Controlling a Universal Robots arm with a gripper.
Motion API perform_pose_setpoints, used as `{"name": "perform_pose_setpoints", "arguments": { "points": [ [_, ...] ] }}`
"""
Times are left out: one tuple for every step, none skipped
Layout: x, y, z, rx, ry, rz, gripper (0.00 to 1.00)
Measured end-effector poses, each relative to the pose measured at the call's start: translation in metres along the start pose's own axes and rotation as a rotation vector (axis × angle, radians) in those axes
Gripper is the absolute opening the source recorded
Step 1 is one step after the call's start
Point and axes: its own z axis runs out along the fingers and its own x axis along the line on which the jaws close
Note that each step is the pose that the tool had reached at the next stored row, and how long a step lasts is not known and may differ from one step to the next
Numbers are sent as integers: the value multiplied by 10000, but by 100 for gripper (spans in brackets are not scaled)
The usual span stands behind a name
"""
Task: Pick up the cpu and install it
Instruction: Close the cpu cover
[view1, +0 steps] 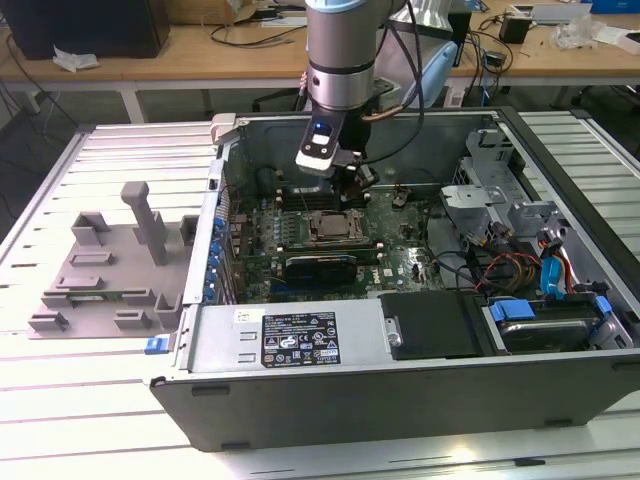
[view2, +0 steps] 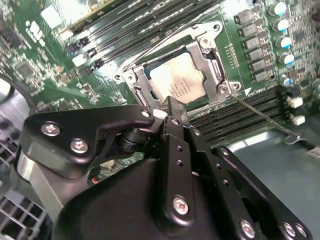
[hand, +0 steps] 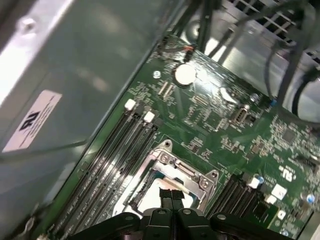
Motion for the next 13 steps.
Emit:
{"name": "perform_pose_setpoints", "arguments": {
  "points": [
    [0, 0, 0, -5, 6, -191, 11],
    [0, 0, 1, -14, 14, -447, 11],
    [0, 0, 2, -20, 20, -632, 11],
    [0, 0, 3, -29, 28, -888, 11],
    [0, 0, 4, -35, 34, -1079, 11],
    [0, 0, 4, -41, 41, -1274, 11],
    [0, 0, 5, -47, 46, -1438, 11],
    [0, 0, 6, -55, 55, -1721, 11],
    [0, 0, 7, -62, 61, -1906, 11],
    [0, 0, 7, -71, 71, -2199, 11],
    [0, 0, 8, -78, 78, -2428, 11],
    [0, 0, 9, -85, 84, -2619, 11],
    [0, 0, 10, -92, 90, -2814, 11]
  ]
}}
